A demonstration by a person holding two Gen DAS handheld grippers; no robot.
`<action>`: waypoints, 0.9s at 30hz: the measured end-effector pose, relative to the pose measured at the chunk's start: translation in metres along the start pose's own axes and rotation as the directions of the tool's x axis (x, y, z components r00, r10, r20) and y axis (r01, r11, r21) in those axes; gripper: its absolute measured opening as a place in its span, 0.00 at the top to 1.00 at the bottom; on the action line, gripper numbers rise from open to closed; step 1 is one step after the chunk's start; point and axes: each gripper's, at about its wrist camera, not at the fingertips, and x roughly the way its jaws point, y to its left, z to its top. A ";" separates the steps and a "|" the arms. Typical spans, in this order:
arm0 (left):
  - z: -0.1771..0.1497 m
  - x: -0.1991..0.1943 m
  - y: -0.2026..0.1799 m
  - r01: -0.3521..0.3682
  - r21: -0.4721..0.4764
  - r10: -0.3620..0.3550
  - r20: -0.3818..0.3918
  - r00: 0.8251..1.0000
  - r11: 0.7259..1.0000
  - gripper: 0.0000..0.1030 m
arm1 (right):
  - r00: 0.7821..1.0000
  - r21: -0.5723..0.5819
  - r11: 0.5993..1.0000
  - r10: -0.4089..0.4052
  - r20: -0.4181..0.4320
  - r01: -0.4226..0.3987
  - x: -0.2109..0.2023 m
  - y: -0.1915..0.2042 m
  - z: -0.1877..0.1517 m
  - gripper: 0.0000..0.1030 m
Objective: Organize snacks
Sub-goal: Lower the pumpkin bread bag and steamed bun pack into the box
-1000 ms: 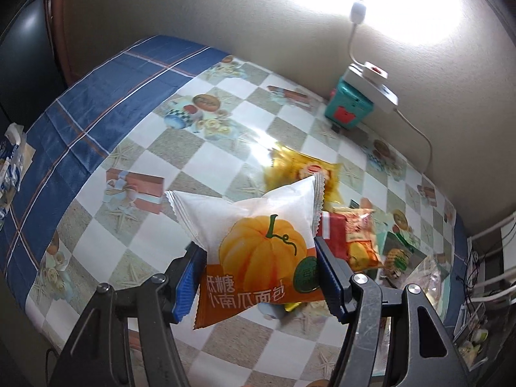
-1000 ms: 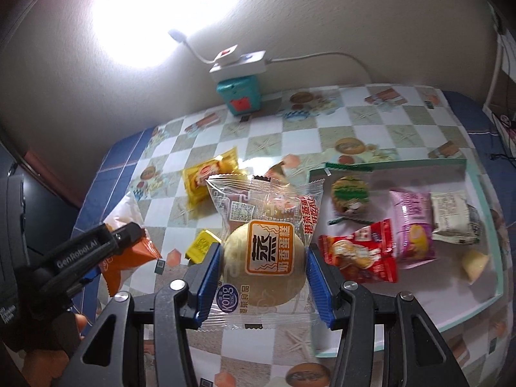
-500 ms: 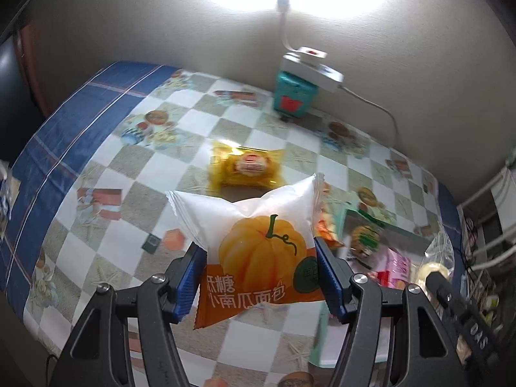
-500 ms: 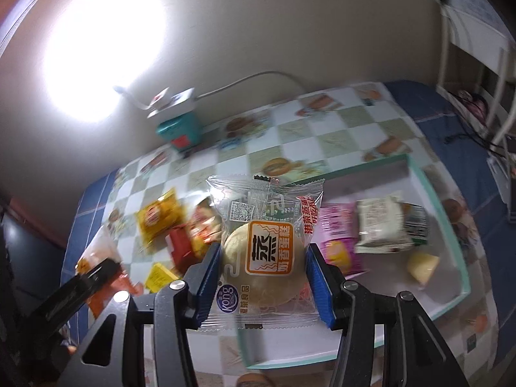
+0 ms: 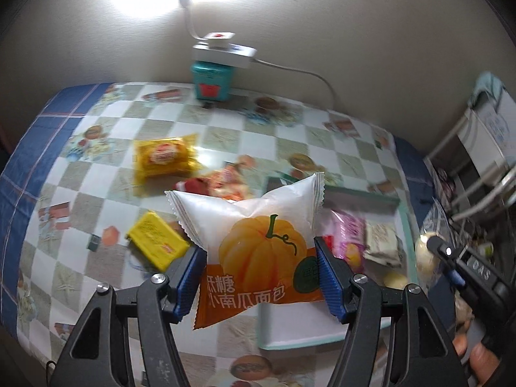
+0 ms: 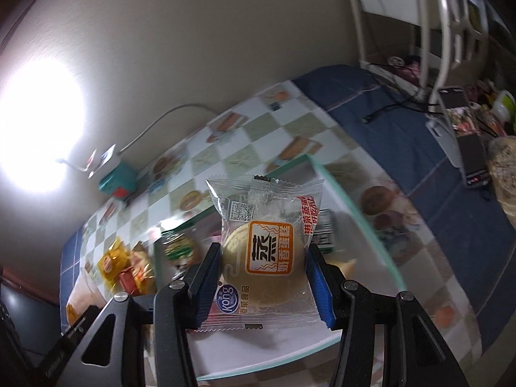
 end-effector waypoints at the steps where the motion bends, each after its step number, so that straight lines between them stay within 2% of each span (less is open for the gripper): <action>1: -0.002 0.002 -0.007 0.007 0.020 -0.006 -0.008 1.000 1.000 0.35 | 1.000 0.008 1.000 -0.002 0.000 0.002 -0.001 -0.004 0.001 0.47; 7: -0.021 0.022 -0.047 0.048 0.126 -0.036 -0.093 0.995 0.991 0.35 | 0.998 0.013 0.998 -0.061 -0.018 0.061 0.002 -0.021 0.003 0.46; 10: -0.032 0.040 -0.055 0.054 0.138 -0.032 -0.163 0.986 0.989 0.35 | 0.995 -0.003 0.996 -0.084 -0.054 0.084 0.012 -0.023 0.000 0.46; 13: -0.040 0.051 -0.060 0.057 0.150 -0.026 -0.200 0.979 0.987 0.35 | 0.993 -0.015 0.996 -0.085 -0.087 0.084 0.023 -0.023 -0.003 0.46; 20: -0.048 0.068 -0.063 0.044 0.159 -0.005 -0.240 0.971 0.986 0.35 | 0.988 -0.031 0.995 -0.095 -0.122 0.092 0.034 -0.019 -0.009 0.46; 27: -0.049 0.078 -0.063 0.038 0.161 0.005 -0.258 0.966 0.986 0.35 | 0.975 -0.042 0.993 -0.112 -0.191 0.106 0.057 -0.019 -0.019 0.46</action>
